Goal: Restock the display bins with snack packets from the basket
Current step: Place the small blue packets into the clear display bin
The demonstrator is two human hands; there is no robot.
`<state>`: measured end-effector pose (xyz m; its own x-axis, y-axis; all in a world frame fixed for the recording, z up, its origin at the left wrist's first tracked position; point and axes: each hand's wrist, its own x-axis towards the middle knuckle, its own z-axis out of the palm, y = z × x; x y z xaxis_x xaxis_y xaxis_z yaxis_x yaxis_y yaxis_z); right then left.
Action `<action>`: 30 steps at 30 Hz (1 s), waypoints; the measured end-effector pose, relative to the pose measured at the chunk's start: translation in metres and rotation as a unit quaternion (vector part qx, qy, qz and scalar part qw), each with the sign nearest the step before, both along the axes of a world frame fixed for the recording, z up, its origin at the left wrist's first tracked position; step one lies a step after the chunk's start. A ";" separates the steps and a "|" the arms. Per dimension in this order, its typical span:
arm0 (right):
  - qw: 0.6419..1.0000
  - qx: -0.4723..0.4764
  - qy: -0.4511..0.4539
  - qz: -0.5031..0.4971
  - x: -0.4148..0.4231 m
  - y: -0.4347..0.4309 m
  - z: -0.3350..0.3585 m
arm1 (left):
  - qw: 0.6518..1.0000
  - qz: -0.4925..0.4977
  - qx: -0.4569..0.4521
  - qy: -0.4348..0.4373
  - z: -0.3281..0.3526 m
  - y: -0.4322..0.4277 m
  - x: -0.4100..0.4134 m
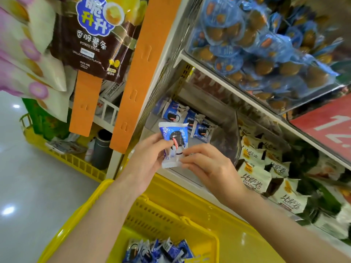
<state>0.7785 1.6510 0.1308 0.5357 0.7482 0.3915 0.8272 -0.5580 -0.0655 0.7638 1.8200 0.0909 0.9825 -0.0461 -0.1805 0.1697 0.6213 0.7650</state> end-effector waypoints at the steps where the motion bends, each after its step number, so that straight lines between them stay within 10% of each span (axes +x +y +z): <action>1: 0.997 0.044 0.058 -0.031 -0.001 0.001 0.001 | 1.000 0.003 0.005 -0.008 0.000 0.001 0.000; 11: 0.856 0.276 0.406 -0.162 0.020 0.022 0.012 | 0.943 0.071 0.288 -0.151 0.002 -0.012 0.005; 20: 0.915 0.158 0.199 -0.313 0.127 0.008 -0.002 | 0.629 0.057 0.730 -0.260 -0.018 0.017 0.046; 30: 0.944 -0.038 0.213 -0.248 0.209 0.046 -0.057 | 0.586 0.049 0.738 -0.332 -0.038 0.030 0.053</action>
